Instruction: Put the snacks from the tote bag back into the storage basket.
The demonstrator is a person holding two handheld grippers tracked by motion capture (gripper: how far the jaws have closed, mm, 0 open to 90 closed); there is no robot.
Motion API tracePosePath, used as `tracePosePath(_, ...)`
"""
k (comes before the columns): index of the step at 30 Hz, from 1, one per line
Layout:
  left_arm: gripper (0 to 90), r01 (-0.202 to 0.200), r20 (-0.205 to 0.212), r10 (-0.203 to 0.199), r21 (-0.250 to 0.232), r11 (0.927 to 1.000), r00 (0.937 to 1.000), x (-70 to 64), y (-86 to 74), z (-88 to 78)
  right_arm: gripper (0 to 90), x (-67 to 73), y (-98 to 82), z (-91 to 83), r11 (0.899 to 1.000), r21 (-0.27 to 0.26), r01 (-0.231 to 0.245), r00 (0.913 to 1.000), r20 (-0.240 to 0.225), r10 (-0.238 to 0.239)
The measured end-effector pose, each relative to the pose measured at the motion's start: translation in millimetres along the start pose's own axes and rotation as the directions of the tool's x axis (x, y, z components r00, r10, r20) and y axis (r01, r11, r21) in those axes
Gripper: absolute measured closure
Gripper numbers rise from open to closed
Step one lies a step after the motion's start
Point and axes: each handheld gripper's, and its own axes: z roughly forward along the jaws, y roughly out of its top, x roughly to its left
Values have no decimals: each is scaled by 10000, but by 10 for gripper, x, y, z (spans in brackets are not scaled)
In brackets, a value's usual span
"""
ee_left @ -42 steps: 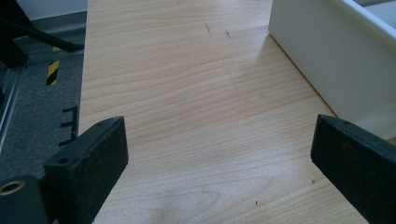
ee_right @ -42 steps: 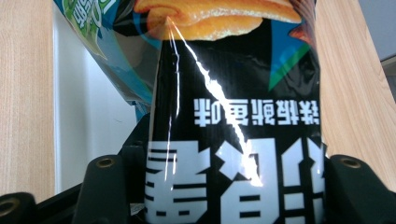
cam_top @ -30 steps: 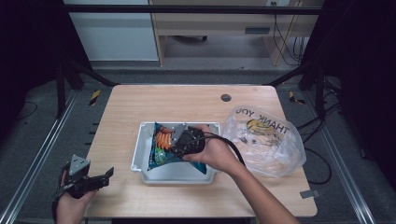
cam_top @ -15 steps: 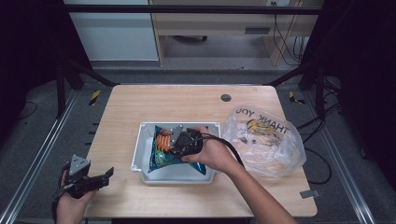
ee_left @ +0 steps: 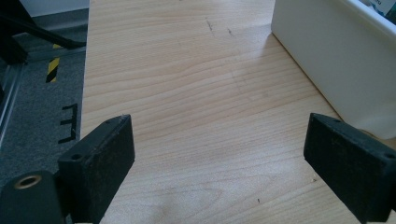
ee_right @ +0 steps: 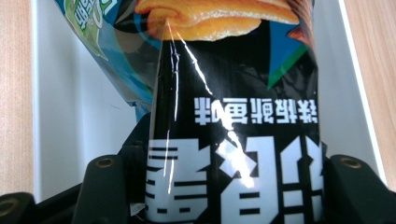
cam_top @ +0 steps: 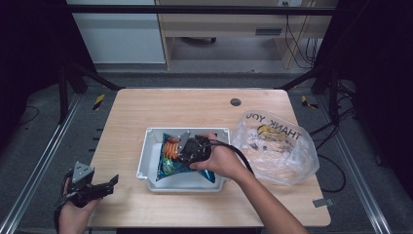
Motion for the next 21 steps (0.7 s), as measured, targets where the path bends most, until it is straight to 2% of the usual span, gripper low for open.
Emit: tracePosePath(21, 83, -19, -9, 19, -6, 10000, 10000, -6, 0, 2, 406, -12, -39, 88, 9999, 127, -33, 10000, -87, 34)
